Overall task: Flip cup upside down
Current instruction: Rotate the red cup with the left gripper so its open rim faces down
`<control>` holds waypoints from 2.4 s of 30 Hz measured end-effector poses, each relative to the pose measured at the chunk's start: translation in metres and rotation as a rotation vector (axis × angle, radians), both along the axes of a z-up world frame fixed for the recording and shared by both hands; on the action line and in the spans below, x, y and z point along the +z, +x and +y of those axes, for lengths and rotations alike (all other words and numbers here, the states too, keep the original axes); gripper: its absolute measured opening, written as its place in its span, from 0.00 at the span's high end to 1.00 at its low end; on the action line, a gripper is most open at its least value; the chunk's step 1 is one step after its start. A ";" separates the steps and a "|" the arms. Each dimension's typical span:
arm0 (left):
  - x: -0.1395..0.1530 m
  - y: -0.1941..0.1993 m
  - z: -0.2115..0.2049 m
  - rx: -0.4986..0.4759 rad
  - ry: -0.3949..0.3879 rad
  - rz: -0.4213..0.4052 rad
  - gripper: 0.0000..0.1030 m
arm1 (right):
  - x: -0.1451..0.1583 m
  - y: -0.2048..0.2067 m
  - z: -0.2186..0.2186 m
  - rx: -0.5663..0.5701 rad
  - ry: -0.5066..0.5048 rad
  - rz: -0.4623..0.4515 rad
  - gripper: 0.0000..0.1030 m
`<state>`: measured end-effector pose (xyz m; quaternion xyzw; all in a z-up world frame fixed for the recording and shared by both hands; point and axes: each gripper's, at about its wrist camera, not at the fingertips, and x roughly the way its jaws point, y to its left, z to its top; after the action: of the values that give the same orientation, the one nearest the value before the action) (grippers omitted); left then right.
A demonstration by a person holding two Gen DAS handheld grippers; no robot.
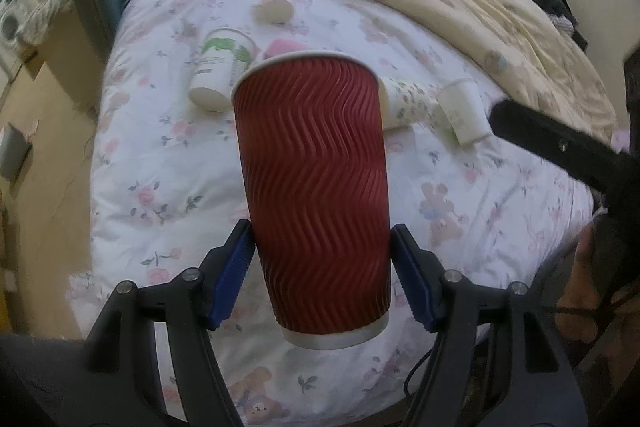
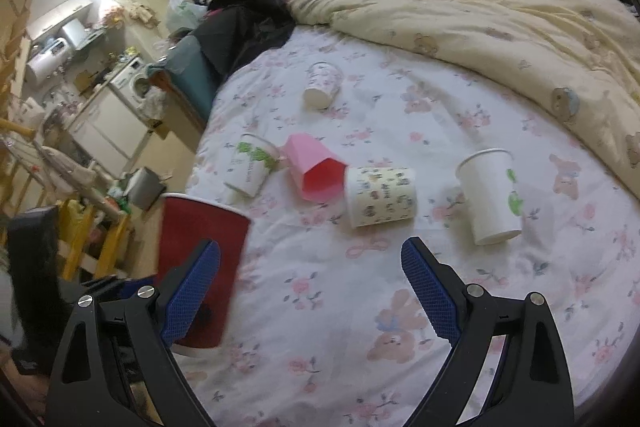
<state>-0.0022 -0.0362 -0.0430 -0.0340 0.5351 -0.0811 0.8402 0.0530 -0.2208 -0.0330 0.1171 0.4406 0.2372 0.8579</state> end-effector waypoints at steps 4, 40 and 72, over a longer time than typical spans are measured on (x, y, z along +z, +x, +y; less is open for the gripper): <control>-0.003 -0.006 -0.015 -0.072 0.035 0.004 0.37 | -0.001 -0.001 0.010 0.052 0.011 0.008 0.08; 0.034 -0.017 -0.025 -0.165 -0.055 -0.140 0.40 | -0.049 0.014 0.005 0.026 -0.032 0.248 0.08; -0.014 0.132 -0.026 0.092 0.069 0.161 0.40 | -0.022 0.013 -0.083 -0.277 0.166 0.202 0.08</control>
<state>0.1300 -0.0617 -0.0568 -0.0359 0.6011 -0.0212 0.7981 0.0660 -0.3034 -0.0545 0.2703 0.4830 0.1395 0.8211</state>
